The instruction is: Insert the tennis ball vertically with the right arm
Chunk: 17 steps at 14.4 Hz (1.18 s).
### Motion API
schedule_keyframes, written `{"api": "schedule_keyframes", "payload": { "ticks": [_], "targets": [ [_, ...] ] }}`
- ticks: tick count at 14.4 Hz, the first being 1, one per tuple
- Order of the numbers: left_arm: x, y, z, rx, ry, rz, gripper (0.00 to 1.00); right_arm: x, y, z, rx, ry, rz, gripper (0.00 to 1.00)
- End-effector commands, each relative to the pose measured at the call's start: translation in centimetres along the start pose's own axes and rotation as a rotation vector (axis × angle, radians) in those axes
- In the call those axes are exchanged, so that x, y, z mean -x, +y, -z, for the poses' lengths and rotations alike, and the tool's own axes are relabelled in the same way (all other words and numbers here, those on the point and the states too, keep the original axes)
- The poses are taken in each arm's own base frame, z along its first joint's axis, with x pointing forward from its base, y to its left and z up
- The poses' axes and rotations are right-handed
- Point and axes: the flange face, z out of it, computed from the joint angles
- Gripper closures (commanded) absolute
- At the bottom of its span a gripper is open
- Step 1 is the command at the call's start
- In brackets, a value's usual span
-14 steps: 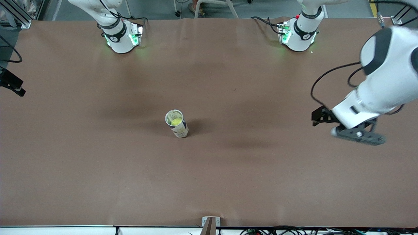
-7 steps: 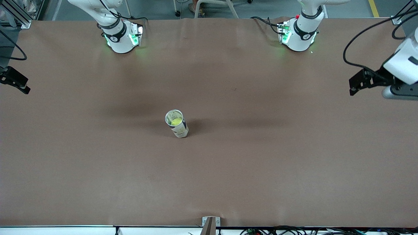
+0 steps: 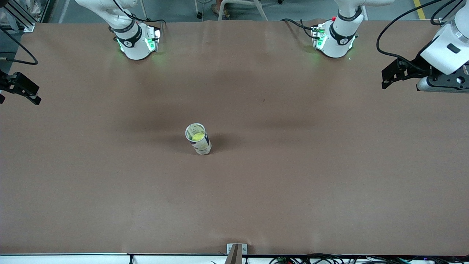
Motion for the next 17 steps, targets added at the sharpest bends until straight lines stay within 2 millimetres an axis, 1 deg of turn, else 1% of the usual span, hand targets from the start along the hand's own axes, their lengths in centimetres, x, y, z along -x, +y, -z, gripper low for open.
{"api": "schedule_keyframes", "payload": {
  "ticks": [1,2,3,4,7,9,11,13,17],
  "targets": [
    [0.1,0.0,-0.2,-0.004,0.016,0.008,0.00,0.2,-0.1,-0.3,0.003,-0.015,-0.009,0.00],
    [0.0,0.0,-0.3,-0.004,0.013,0.011,0.00,0.1,-0.1,-0.3,0.003,-0.015,-0.010,0.00],
    [0.1,0.0,-0.4,-0.005,0.012,0.037,0.00,0.1,0.5,-0.3,0.004,-0.013,-0.021,0.00],
    [0.0,0.2,-0.5,-0.007,0.010,0.061,0.00,0.0,0.6,-0.6,-0.003,-0.016,-0.025,0.00],
    [0.1,0.5,-0.6,-0.007,0.007,0.065,0.00,-0.1,1.1,-0.6,-0.020,-0.011,-0.033,0.00],
    [0.1,0.5,-0.4,-0.007,0.010,0.065,0.00,0.2,2.1,-0.3,-0.015,-0.014,-0.036,0.00],
    [0.2,0.3,-0.4,-0.008,0.006,0.055,0.00,0.7,1.7,-0.4,-0.011,-0.055,0.043,0.00],
    [0.1,0.0,-0.3,-0.007,0.007,0.057,0.00,0.5,1.8,0.6,-0.012,-0.035,0.042,0.00],
    [0.1,-0.6,-0.1,-0.005,0.016,0.063,0.00,0.4,1.1,0.9,-0.020,-0.015,0.041,0.00]
  ]
}}
